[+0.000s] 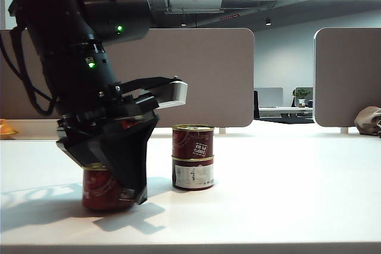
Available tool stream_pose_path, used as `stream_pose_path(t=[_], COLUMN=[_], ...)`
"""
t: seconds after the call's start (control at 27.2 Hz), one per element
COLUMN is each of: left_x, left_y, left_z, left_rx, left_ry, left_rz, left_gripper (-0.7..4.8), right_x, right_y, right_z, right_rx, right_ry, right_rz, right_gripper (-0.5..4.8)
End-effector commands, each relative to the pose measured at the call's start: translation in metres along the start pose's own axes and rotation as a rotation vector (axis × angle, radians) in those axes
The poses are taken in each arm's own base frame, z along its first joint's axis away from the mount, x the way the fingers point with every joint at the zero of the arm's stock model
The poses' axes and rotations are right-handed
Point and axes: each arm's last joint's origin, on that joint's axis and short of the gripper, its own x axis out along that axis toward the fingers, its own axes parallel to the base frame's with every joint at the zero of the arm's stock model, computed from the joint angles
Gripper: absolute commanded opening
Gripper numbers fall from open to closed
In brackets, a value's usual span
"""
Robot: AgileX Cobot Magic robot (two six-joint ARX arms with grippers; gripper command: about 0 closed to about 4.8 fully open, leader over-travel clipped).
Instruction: Pick up the cans one by one and stack them together.
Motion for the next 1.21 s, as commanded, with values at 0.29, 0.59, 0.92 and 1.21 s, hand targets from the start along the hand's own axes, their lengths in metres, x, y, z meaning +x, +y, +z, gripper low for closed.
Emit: stream_pose_path(t=[0.29, 0.59, 0.92, 1.21], left_x=[-0.056, -0.084, -0.077, -0.048], left_y=[-0.002, -0.004, -0.002, 0.000], left_z=[0.047, 0.071, 0.095, 0.096], left_rx=[0.012, 0.004, 0.015, 0.005], left_ry=[-0.182, -0.339, -0.323, -0.219], left_rz=[0.022, 0.038, 0.008, -0.033], left_gripper=[2.05, 2.06, 2.06, 2.06], right_x=[-0.001, -0.002, -0.002, -0.008], right_y=[0.000, 0.001, 0.001, 0.002], right_z=[0.000, 0.000, 0.000, -0.004], right_rx=[0.002, 0.002, 0.009, 0.005], right_ry=[-0.009, -0.009, -0.011, -0.031], right_rz=[0.005, 0.013, 0.013, 0.015], right_gripper=[-0.02, -0.02, -0.02, -0.02])
